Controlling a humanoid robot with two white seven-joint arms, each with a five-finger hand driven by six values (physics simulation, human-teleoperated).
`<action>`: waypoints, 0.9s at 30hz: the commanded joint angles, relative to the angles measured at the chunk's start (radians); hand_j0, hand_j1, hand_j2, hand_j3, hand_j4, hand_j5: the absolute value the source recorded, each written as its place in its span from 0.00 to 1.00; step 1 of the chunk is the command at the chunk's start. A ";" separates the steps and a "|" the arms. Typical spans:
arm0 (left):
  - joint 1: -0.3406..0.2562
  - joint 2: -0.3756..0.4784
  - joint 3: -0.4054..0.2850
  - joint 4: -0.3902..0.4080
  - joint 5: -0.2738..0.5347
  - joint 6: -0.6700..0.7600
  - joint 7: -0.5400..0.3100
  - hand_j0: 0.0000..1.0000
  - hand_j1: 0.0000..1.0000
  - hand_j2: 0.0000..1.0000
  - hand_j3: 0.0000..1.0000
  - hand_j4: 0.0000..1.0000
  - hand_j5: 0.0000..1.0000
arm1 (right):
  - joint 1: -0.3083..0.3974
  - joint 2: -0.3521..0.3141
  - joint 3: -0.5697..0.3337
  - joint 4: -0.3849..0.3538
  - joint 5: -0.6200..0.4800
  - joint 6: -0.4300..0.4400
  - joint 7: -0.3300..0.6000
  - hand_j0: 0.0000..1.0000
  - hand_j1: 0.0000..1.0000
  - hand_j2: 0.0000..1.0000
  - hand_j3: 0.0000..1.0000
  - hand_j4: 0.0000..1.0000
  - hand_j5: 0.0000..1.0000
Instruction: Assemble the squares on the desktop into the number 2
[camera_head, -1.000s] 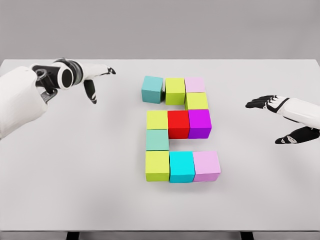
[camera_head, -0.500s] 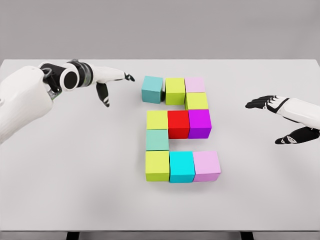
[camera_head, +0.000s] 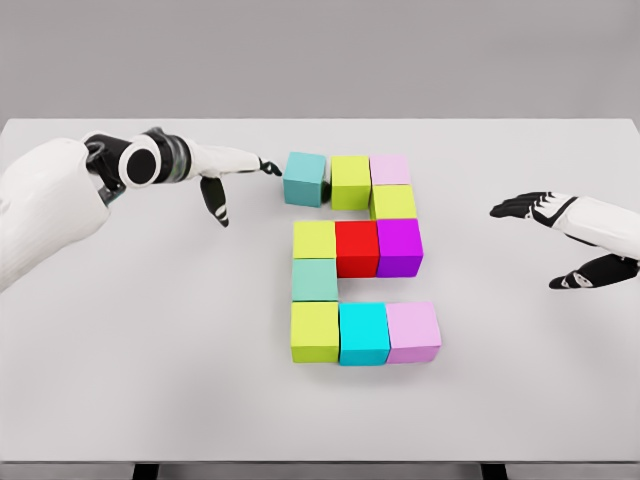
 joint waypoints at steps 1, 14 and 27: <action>0.000 0.004 -0.013 -0.004 0.012 -0.003 0.000 1.00 1.00 1.00 1.00 1.00 1.00 | 0.000 0.000 0.000 -0.001 -0.008 0.003 0.000 1.00 1.00 1.00 1.00 1.00 1.00; 0.002 0.009 -0.028 -0.007 0.022 -0.024 0.000 1.00 1.00 1.00 1.00 1.00 1.00 | -0.002 0.003 0.007 -0.001 -0.008 0.003 0.000 1.00 1.00 1.00 1.00 1.00 1.00; 0.002 0.013 -0.033 -0.012 0.022 -0.074 0.000 1.00 1.00 1.00 1.00 1.00 1.00 | -0.002 0.006 0.009 -0.001 -0.006 0.003 0.000 1.00 1.00 1.00 1.00 1.00 1.00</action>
